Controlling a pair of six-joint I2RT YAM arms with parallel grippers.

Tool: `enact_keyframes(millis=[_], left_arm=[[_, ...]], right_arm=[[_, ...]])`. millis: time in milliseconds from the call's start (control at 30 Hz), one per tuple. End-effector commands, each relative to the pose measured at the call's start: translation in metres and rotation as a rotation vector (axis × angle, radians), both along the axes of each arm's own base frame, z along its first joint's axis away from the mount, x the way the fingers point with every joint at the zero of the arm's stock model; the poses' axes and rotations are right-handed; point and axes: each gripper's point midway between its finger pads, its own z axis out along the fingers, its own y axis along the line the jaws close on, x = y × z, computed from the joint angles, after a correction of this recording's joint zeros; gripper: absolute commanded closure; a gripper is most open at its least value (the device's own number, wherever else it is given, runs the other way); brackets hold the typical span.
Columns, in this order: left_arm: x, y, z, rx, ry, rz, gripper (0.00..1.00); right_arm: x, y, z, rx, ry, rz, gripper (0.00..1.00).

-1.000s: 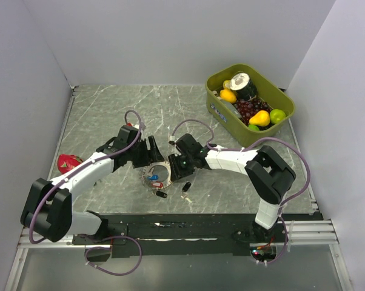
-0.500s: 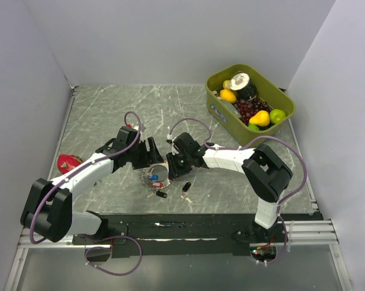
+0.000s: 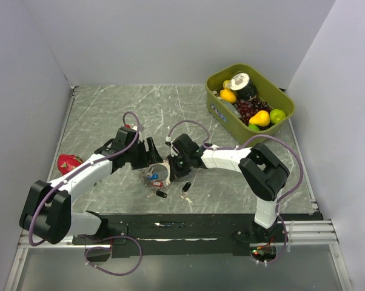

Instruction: Put the keys on the keyring

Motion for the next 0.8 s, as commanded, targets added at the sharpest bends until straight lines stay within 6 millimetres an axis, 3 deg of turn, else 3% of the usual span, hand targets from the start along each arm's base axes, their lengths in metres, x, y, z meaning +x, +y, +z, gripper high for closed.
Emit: enact_keyframes(millis=[0, 200, 333, 500, 533, 767], left_arm=[[0.005, 0.005, 0.014, -0.008, -0.053, 0.013, 0.2], [0.007, 0.009, 0.017, -0.015, -0.064, 0.024, 0.2], [0.009, 0.014, 0.013, 0.002, -0.059, 0.027, 0.19], [0.016, 0.016, 0.011, 0.028, -0.063, 0.032, 0.2], [0.018, 0.017, 0.014, 0.034, -0.072, 0.031, 0.2], [0.028, 0.028, 0.011, 0.121, -0.078, 0.051, 0.22]], right_arm=[[-0.001, 0.012, 0.02, 0.066, -0.04, 0.032, 1.0], [-0.013, 0.016, 0.022, 0.09, -0.031, 0.07, 1.0], [-0.017, 0.02, 0.034, 0.13, -0.052, 0.086, 1.0], [-0.016, 0.022, 0.061, 0.223, -0.116, 0.077, 0.9], [-0.015, 0.022, 0.065, 0.229, -0.129, 0.072, 0.79], [0.001, 0.014, 0.092, 0.257, -0.207, 0.018, 0.59]])
